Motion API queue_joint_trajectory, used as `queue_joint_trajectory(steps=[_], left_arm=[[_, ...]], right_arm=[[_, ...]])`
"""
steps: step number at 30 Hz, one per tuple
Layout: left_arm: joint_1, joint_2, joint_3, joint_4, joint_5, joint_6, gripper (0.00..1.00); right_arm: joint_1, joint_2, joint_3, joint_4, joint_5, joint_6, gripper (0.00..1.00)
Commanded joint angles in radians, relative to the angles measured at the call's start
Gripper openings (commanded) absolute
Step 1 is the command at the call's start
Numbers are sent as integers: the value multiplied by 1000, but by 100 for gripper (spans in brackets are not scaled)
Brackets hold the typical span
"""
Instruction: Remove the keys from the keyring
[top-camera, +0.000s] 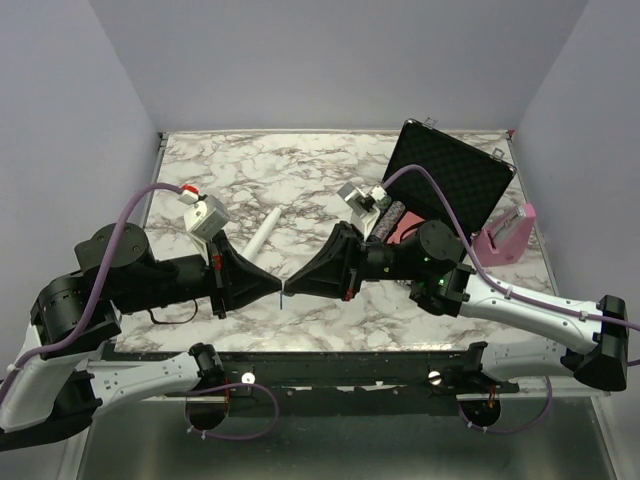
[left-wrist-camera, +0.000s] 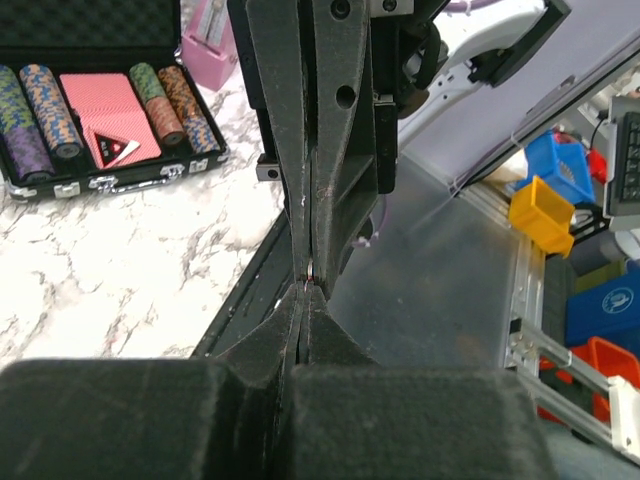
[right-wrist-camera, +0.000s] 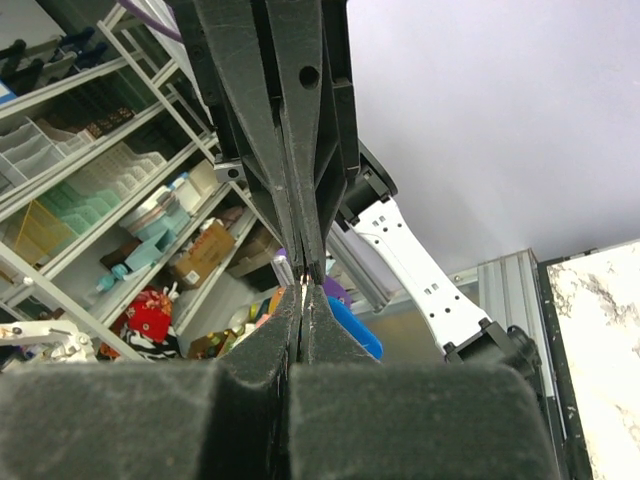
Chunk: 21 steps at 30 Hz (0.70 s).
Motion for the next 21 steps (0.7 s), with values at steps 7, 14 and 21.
queue_joint_trajectory(steps=[7, 14, 21], left_arm=[[2, 87, 119, -189, 15, 120, 0], [2, 98, 129, -206, 20, 135, 0], [2, 103, 159, -216, -40, 128, 24]], right_arm=[[15, 37, 48, -66, -50, -26, 1], [23, 57, 57, -72, -64, -29, 1], [28, 62, 57, -77, -62, -39, 1]])
